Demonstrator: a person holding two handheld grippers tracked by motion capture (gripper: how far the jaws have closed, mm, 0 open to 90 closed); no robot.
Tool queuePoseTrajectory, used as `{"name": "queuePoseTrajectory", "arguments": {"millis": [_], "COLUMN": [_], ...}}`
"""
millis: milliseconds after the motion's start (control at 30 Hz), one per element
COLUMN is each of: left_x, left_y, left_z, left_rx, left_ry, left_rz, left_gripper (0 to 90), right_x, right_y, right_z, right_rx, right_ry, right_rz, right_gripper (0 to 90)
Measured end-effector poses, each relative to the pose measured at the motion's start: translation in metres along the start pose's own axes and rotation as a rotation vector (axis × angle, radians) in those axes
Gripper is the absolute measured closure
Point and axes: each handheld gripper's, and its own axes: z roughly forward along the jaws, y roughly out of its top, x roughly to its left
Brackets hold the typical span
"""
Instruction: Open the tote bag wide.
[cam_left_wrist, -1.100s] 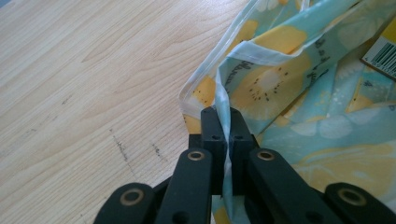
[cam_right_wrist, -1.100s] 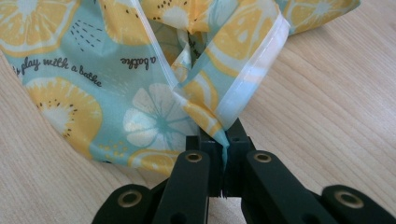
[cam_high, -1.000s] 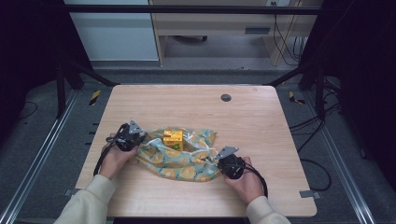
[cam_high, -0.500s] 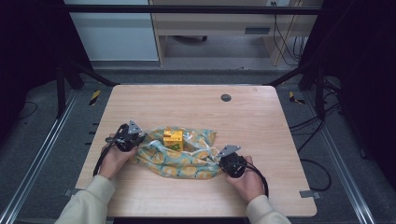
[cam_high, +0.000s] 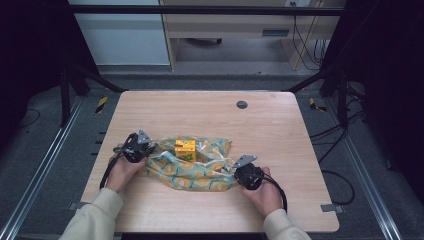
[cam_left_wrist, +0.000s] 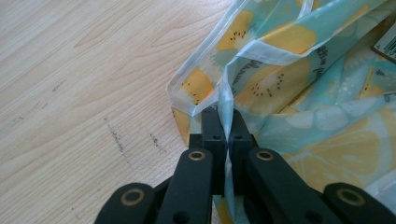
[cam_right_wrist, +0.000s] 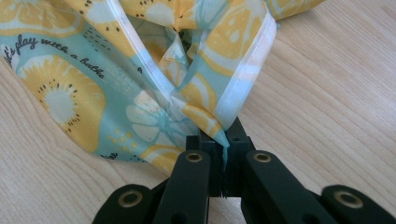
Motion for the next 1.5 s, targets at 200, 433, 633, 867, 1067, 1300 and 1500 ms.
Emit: {"name": "queuePoseTrajectory", "arguments": {"millis": [200, 433, 633, 867, 1067, 1300, 1500], "left_x": [0.000, -0.001, 0.003, 0.002, -0.001, -0.006, -0.005], "left_y": [-0.001, -0.003, -0.005, 0.001, 0.016, 0.025, 0.017], "left_z": [0.000, -0.004, -0.016, -0.032, -0.053, -0.073, -0.086], "left_rx": [0.005, -0.017, -0.060, -0.135, -0.235, -0.291, -0.272], "left_ry": [0.001, 0.005, 0.009, 0.021, 0.011, 0.003, 0.027], "left_rz": [0.005, -0.018, -0.052, -0.071, -0.102, -0.120, -0.123], "left_gripper": [89.6, 86.1, 70.8, 49.2, 32.6, 19.6, 14.2], "right_x": [-0.001, -0.003, -0.004, -0.002, -0.001, -0.002, -0.016], "right_y": [0.000, -0.002, -0.003, 0.001, 0.007, 0.016, 0.008], "right_z": [0.000, 0.000, -0.004, -0.016, -0.026, -0.044, -0.057], "right_rx": [0.001, -0.019, -0.058, -0.137, -0.206, -0.288, -0.310], "right_ry": [0.000, 0.015, -0.012, -0.039, -0.047, -0.069, -0.102], "right_rz": [0.013, 0.035, 0.058, 0.080, 0.101, 0.122, 0.171], "right_gripper": [89.8, 87.4, 64.1, 37.1, 14.9, 8.8, 6.2]}}
